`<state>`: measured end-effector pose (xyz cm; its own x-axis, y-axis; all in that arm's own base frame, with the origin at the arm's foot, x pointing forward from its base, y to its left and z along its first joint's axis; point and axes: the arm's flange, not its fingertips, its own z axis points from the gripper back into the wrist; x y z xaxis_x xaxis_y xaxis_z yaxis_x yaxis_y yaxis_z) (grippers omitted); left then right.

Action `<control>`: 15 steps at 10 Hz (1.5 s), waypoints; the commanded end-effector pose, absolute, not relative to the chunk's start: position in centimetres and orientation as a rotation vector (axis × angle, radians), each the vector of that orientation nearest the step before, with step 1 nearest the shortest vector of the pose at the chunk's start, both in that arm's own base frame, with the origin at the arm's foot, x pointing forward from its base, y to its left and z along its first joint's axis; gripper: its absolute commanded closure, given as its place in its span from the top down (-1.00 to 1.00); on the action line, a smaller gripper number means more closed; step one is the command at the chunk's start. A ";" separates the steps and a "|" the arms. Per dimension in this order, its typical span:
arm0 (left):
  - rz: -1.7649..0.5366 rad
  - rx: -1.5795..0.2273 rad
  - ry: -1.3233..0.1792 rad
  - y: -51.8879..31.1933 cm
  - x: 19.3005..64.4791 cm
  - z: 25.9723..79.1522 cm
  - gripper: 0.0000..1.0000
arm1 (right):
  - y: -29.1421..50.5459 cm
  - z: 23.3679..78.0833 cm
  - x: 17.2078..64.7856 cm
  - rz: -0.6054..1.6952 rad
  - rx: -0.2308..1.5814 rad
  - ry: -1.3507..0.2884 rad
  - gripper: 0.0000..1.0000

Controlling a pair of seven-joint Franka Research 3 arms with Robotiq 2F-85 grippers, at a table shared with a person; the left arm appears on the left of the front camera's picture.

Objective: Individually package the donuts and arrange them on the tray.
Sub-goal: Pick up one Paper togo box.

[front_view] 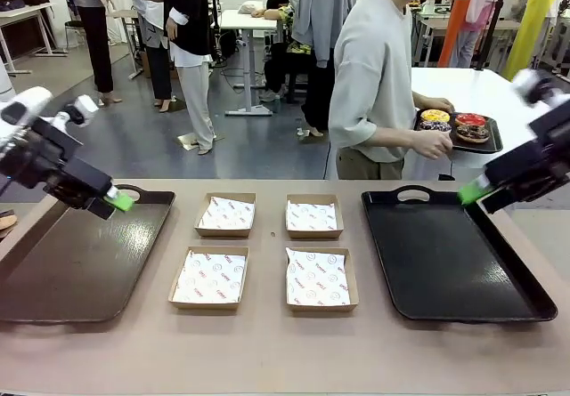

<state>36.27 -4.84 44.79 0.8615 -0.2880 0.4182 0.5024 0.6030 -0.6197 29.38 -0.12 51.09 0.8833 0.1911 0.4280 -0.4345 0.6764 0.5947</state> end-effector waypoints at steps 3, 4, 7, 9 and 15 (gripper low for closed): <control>-0.073 -1.317 -0.271 1.4 38.1 40.9 1.00 | -8.3 45.2 25.4 -0.068 1.579 -0.558 1.00; -0.025 -1.321 -0.267 3.5 37.9 40.3 1.00 | -10.1 44.3 24.4 -0.061 1.602 -0.536 1.00; 0.078 -1.290 -0.271 8.4 36.5 38.9 1.00 | -13.3 40.9 22.6 -0.129 1.510 -0.429 1.00; 0.114 -1.234 -0.264 10.6 35.9 38.3 1.00 | -13.3 39.2 22.6 -0.092 1.380 -0.232 1.00; 0.110 -1.161 -0.259 12.0 35.6 37.9 1.00 | -15.0 38.6 24.6 -0.081 1.279 -0.109 1.00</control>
